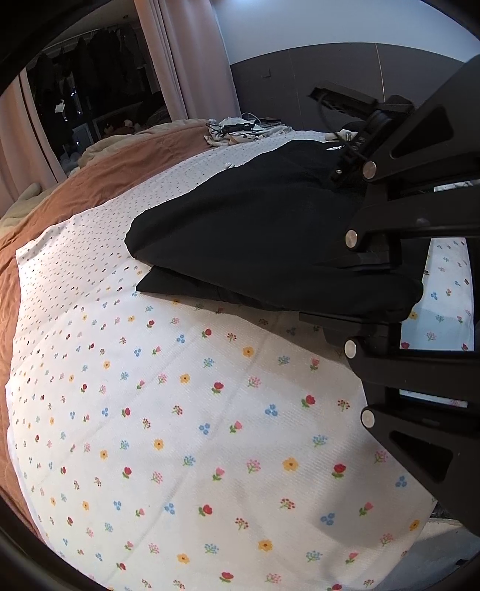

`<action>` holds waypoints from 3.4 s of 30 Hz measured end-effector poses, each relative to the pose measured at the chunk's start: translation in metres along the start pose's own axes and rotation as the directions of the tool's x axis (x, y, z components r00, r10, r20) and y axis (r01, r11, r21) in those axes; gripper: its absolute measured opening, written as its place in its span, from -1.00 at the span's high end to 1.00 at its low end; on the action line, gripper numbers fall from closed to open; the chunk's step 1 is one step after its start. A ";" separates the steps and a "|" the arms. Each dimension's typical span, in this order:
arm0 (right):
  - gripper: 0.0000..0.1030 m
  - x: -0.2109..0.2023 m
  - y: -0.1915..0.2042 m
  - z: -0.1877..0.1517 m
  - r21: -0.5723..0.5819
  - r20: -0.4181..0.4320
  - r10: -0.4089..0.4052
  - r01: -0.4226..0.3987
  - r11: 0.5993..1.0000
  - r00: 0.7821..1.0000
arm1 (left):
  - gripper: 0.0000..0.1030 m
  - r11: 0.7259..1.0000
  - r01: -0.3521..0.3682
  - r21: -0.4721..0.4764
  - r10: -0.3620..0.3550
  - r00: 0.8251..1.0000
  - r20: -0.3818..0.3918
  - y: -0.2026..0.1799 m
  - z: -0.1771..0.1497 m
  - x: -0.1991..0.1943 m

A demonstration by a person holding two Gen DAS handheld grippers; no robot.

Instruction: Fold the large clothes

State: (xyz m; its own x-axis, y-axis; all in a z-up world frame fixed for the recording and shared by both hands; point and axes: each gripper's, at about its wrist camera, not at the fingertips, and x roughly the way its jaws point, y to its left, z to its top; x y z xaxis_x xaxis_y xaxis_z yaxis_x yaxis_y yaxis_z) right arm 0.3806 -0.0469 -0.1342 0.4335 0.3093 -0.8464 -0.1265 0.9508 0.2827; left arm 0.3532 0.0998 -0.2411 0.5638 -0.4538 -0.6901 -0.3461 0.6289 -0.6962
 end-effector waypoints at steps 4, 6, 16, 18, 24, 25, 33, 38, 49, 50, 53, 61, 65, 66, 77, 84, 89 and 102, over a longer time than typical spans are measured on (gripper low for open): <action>0.60 0.021 0.005 0.009 -0.022 0.006 -0.005 0.005 1.000 1.000 | 0.65 1.000 -0.016 -0.008 0.016 1.000 -0.004 0.002 0.002 0.005; 0.60 0.031 0.009 0.010 -0.035 0.012 -0.007 0.008 0.999 1.000 | 0.65 1.000 -0.024 -0.019 0.023 1.000 -0.008 0.003 0.002 0.009; 0.60 0.085 0.027 0.007 -0.059 0.031 -0.018 0.020 0.998 0.999 | 0.66 0.999 -0.039 -0.036 0.038 0.999 -0.026 0.010 0.006 0.020; 0.60 0.096 0.028 0.001 -0.063 0.027 -0.017 0.019 0.998 0.999 | 0.67 0.999 -0.026 -0.048 0.024 0.999 -0.031 0.011 0.007 0.020; 0.60 0.109 0.035 -0.057 -0.066 0.007 -0.005 0.005 0.998 1.000 | 0.70 0.999 -0.002 -0.041 0.001 1.000 -0.015 0.006 0.007 0.010; 0.60 0.109 0.039 -0.069 -0.072 0.001 0.000 0.000 0.997 1.000 | 0.71 0.999 0.005 -0.039 -0.005 1.000 -0.011 0.004 0.006 0.007; 0.60 0.115 0.063 -0.167 -0.101 -0.059 0.066 -0.072 0.992 0.996 | 0.72 0.996 0.083 0.014 -0.083 0.996 0.019 -0.025 0.004 -0.020; 0.60 0.128 0.067 -0.226 -0.066 -0.083 0.110 -0.116 0.991 0.990 | 0.72 0.988 0.133 0.082 -0.136 0.990 0.032 -0.058 0.000 -0.041; 0.60 0.159 0.086 -0.358 -0.010 -0.119 0.229 -0.231 0.973 0.966 | 0.73 0.947 0.212 0.243 -0.220 0.976 0.007 -0.135 -0.024 -0.065; 0.60 0.163 0.087 -0.369 -0.007 -0.122 0.236 -0.238 0.971 0.964 | 0.73 0.943 0.214 0.256 -0.222 0.975 0.002 -0.142 -0.026 -0.065; 0.60 0.168 0.087 -0.380 -0.013 -0.127 0.248 -0.251 0.968 0.960 | 0.73 0.931 0.215 0.294 -0.221 0.975 -0.013 -0.161 -0.034 -0.066; 0.60 0.183 0.090 -0.457 0.042 -0.035 0.362 -0.360 0.932 0.932 | 0.73 0.895 0.219 0.388 -0.214 0.975 -0.055 -0.211 -0.048 -0.061; 0.59 0.174 0.063 -0.485 0.079 0.062 0.402 -0.406 0.910 0.913 | 0.73 0.880 0.238 0.410 -0.221 0.971 -0.090 -0.233 -0.054 -0.050; 0.59 0.171 0.058 -0.496 0.084 0.094 0.391 -0.399 0.913 0.916 | 0.73 0.875 0.244 0.417 -0.222 0.970 -0.101 -0.239 -0.056 -0.046; -0.68 0.120 0.010 -0.591 0.177 0.311 0.268 -0.333 0.926 0.912 | 0.73 0.828 0.302 0.471 -0.212 0.948 -0.236 -0.293 -0.088 0.009; -0.68 0.120 -0.003 -0.654 0.307 0.353 0.209 -0.324 0.895 0.912 | 0.73 0.812 0.334 0.478 -0.186 0.925 -0.332 -0.313 -0.115 0.060; -0.68 0.082 -0.065 -0.675 0.384 0.355 0.160 -0.300 0.873 0.921 | 0.73 0.819 0.348 0.457 -0.159 0.902 -0.402 -0.317 -0.139 0.105; -0.68 0.052 -0.090 -0.690 0.421 0.345 0.146 -0.293 0.858 0.927 | -0.66 0.880 0.371 0.295 -0.175 0.833 -0.524 -0.301 -0.148 0.145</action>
State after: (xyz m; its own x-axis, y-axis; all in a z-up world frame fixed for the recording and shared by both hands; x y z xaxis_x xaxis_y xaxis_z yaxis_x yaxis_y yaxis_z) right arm -0.2010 -0.1055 -0.5148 0.6915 0.4205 -0.5873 0.1406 0.7192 0.6805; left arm 0.4281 -0.2489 -0.1613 0.1374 -0.8194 -0.5565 0.1260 0.5717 -0.8107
